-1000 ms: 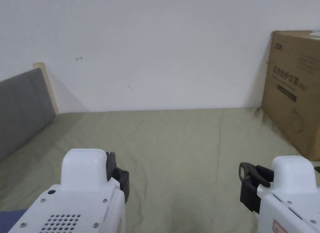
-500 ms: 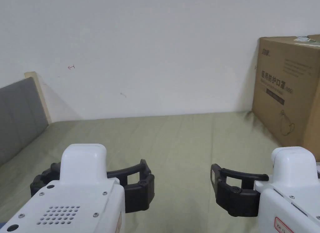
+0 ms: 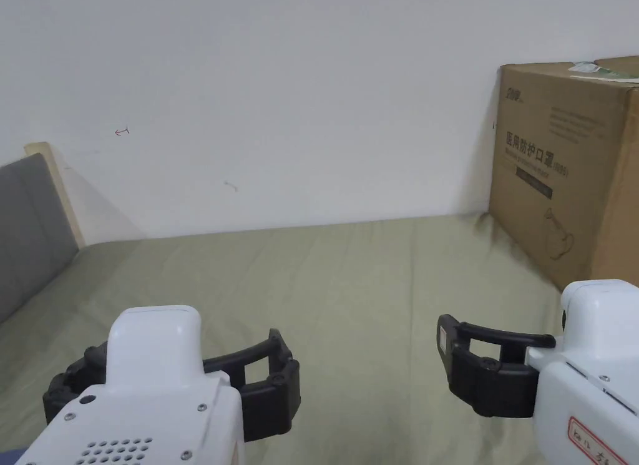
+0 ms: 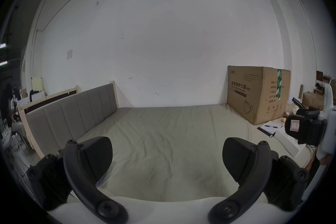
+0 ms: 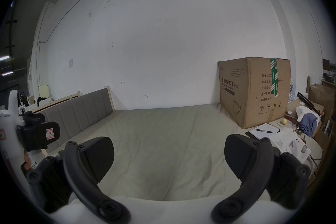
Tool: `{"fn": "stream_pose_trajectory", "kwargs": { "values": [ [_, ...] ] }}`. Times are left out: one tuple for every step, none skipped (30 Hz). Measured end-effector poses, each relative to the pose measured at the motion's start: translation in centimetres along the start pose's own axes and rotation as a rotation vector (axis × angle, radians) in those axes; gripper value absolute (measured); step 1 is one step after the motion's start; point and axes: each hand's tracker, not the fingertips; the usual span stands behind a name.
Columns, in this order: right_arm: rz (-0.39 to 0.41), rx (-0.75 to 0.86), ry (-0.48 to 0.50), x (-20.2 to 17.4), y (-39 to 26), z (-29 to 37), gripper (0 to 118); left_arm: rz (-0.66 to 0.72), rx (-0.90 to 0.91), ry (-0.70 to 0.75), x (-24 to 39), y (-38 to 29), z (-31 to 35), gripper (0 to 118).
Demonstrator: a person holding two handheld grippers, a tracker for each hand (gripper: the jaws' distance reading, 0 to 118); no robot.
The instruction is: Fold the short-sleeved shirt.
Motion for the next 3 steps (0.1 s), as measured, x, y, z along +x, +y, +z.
{"fn": "stream_pose_trajectory", "kwargs": {
  "values": [
    [0.001, -0.001, 0.0, -0.03, -0.01, -0.03, 118, 0.003, -0.003, -0.004, -0.04, 0.0, -0.05, 118],
    [0.005, -0.001, 0.001, -0.06, -0.01, -0.07, 118, 0.012, -0.009, -0.01, -0.09, 0.01, -0.09, 118],
    [0.01, -0.002, 0.001, -0.13, -0.02, -0.14, 118, 0.024, -0.011, -0.026, -0.24, -0.02, -0.14, 118]
  ]
}}
